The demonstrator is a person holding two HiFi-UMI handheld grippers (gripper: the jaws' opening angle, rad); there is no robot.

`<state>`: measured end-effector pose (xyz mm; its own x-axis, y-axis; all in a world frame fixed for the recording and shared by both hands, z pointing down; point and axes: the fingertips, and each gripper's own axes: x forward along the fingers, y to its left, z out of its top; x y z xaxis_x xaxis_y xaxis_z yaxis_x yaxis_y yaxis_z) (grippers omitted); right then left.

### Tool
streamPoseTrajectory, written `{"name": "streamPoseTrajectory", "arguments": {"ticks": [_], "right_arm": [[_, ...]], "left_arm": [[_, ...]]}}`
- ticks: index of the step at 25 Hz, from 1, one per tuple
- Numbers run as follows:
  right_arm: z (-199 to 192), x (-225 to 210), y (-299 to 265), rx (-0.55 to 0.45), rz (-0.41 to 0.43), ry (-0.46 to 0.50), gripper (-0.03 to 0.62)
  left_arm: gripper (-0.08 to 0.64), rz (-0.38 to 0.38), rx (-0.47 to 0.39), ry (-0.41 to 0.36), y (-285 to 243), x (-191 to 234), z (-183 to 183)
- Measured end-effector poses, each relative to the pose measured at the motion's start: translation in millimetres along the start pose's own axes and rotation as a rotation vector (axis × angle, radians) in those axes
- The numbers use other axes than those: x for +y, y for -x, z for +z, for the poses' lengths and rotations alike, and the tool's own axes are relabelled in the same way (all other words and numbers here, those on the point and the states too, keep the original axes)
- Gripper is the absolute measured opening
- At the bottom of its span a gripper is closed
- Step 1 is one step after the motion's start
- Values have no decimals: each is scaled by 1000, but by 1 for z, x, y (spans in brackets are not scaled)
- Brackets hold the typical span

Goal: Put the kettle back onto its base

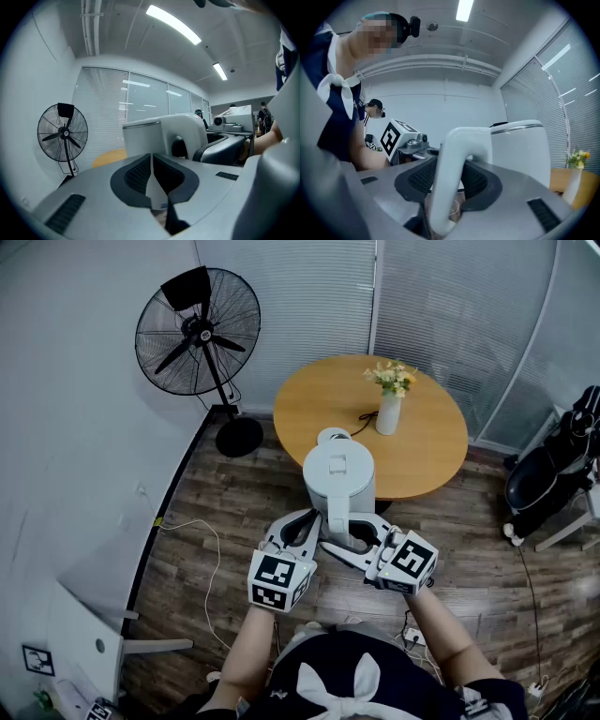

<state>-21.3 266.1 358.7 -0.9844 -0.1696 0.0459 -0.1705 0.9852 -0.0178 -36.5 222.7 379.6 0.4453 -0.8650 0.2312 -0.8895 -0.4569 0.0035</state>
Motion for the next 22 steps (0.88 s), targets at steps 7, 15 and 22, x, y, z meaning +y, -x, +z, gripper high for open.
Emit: {"name": "streamPoseTrajectory", "arguments": {"ticks": [7,15,22], "right_arm": [[-10,8,5,9,6,-23,167],[-8,25,-2,-20,-1,-64,167],[-19,29,1,-12,-42,-79,169]], "left_arm": [[38,16,8,18,3,-6,-11],[38,-12,1,5,18,-4,-15],[40,-48,20,0,18,-11,-28]]}}
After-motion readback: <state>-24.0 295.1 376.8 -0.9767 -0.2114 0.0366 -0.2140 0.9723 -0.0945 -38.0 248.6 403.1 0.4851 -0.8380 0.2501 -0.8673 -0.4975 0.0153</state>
